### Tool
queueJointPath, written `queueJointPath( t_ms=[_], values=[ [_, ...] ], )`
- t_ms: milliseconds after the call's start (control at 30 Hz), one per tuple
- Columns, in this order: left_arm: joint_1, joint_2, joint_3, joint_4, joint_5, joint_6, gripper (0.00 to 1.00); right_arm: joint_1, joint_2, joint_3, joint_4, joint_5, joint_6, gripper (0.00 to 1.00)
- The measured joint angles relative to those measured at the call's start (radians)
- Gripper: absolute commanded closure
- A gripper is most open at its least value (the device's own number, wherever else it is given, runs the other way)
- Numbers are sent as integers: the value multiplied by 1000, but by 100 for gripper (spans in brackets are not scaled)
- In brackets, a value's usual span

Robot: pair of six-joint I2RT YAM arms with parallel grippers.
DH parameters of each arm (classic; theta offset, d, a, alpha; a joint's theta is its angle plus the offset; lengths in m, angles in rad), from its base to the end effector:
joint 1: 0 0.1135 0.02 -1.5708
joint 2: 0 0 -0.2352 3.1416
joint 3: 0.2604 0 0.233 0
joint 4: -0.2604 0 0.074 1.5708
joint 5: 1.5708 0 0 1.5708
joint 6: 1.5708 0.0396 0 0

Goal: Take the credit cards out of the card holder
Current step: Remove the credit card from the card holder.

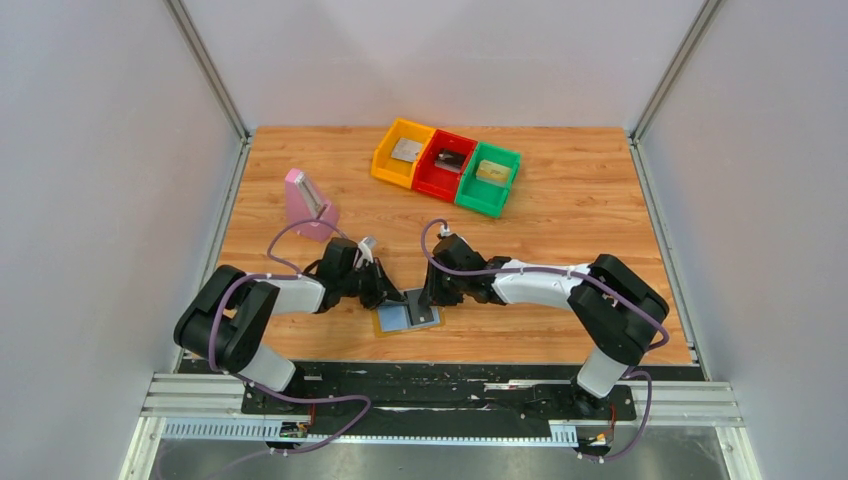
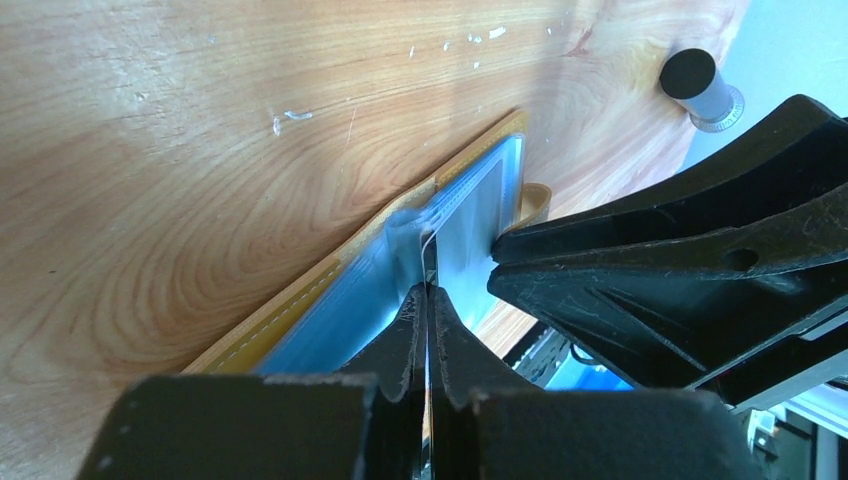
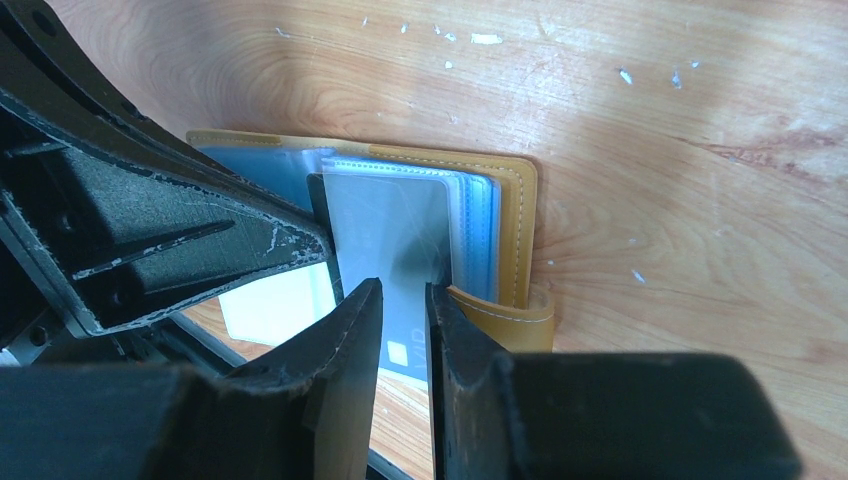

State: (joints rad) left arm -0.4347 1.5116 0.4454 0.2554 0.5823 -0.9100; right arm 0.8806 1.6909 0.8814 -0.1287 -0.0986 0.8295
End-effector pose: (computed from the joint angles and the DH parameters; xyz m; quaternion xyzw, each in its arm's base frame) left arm 0.2096 -0.1213 0.1026 -0.1059 0.8896 -0.4299 0.1119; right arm 0.1969 0.2446 0.1339 -0.0396 0.9485 0.2652 0.1685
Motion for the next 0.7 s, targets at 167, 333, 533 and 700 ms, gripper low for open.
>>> queueJointPath(
  t_ms=[167,333,533,700],
  values=[
    [42,-7,-16,0,31,-6,100,-3,-8,-16,19,5,7,76],
    [111,-46,-42,-27,49,-4,100,-9,-10,-23,23,8,11,76],
    [127,-113,-43,-82,41,11,100,-11,-10,-23,23,4,10,76],
    [128,-153,-43,-120,38,26,100,-16,-16,-22,12,-2,-1,75]
  ],
)
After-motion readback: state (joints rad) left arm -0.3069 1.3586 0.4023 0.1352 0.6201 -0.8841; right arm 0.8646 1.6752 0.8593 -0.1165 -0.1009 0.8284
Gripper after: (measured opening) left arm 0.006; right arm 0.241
